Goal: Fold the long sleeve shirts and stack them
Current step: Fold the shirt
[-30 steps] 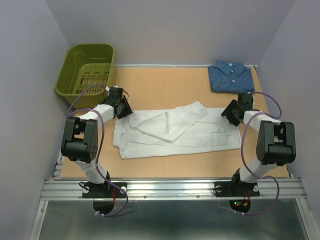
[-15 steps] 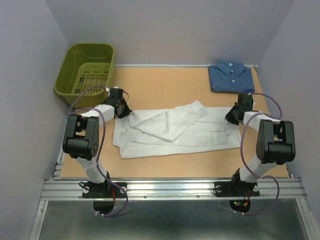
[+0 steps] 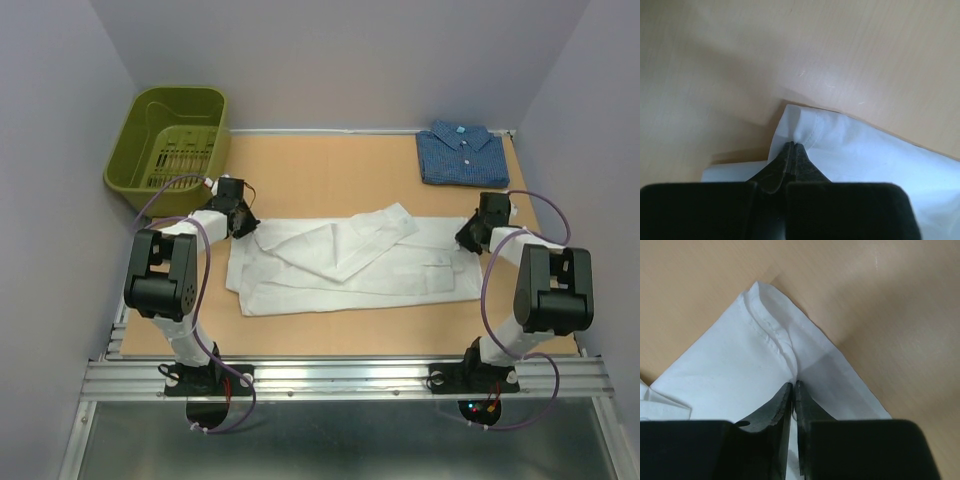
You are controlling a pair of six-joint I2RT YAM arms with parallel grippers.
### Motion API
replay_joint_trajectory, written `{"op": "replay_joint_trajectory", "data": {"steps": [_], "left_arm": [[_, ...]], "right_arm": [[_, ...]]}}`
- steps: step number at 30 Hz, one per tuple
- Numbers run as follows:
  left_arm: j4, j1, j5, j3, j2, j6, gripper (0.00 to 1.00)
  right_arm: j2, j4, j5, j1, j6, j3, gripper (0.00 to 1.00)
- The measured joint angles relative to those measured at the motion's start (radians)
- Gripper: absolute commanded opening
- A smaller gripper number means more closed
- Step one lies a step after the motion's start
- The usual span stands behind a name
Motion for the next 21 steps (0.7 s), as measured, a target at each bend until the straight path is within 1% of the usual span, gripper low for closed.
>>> {"op": "replay_joint_trajectory", "data": {"steps": [1, 2, 3, 4, 5, 6, 7, 8, 10, 11, 12, 13, 14, 16, 17, 19, 21], "left_arm": [[-0.001, 0.000, 0.004, 0.000, -0.003, -0.001, 0.08], [-0.005, 0.001, 0.008, 0.000, -0.007, -0.002, 0.12], [-0.013, 0.002, 0.016, -0.001, -0.016, -0.005, 0.16], [-0.023, 0.004, 0.023, -0.003, -0.024, -0.011, 0.21], [-0.039, 0.008, 0.030, -0.005, -0.039, -0.016, 0.29], [-0.051, 0.011, 0.034, -0.008, -0.055, -0.018, 0.33], [-0.059, 0.017, 0.037, -0.009, -0.072, -0.025, 0.38], [-0.069, 0.023, 0.045, -0.009, -0.092, -0.030, 0.45], [-0.087, 0.035, 0.057, -0.009, -0.138, -0.036, 0.54], [-0.092, 0.039, 0.064, -0.010, -0.164, -0.036, 0.66], [-0.094, 0.041, 0.068, -0.014, -0.200, -0.032, 0.70], [-0.095, 0.045, 0.071, -0.017, -0.224, -0.037, 0.73], [-0.098, 0.046, 0.075, -0.022, -0.256, -0.029, 0.80], [-0.100, 0.045, 0.079, -0.037, -0.330, -0.009, 0.85], [-0.102, 0.045, 0.080, -0.046, -0.369, 0.006, 0.89], [-0.105, 0.045, 0.077, -0.062, -0.444, 0.040, 0.92], [-0.106, 0.045, 0.056, -0.074, -0.510, 0.084, 0.93]], "right_arm": [[-0.003, -0.004, 0.002, 0.000, -0.002, 0.000, 0.20], [-0.006, -0.006, 0.004, 0.000, -0.005, 0.000, 0.24], [-0.016, -0.013, 0.006, -0.002, -0.010, 0.000, 0.32], [-0.026, -0.019, 0.006, -0.003, -0.013, 0.000, 0.36], [-0.048, -0.025, 0.006, -0.007, -0.019, 0.000, 0.41], [-0.068, -0.029, 0.003, -0.009, -0.027, 0.000, 0.48], [-0.082, -0.031, -0.003, -0.012, -0.034, 0.000, 0.51], [-0.103, -0.033, -0.011, -0.013, -0.039, 0.000, 0.57], [-0.143, -0.035, -0.040, -0.012, -0.053, 0.003, 0.62], [-0.156, -0.036, -0.066, -0.012, -0.066, 0.007, 0.65], [-0.168, -0.040, -0.103, -0.009, -0.080, 0.016, 0.70], [-0.171, -0.041, -0.124, -0.005, -0.089, 0.024, 0.71], [-0.170, -0.042, -0.157, 0.000, -0.100, 0.037, 0.74], [-0.162, -0.042, -0.216, 0.014, -0.125, 0.060, 0.78], [-0.152, -0.040, -0.245, 0.027, -0.139, 0.074, 0.79], [-0.129, -0.035, -0.288, 0.059, -0.160, 0.097, 0.79], [-0.088, -0.027, -0.326, 0.093, -0.187, 0.121, 0.79]]}}
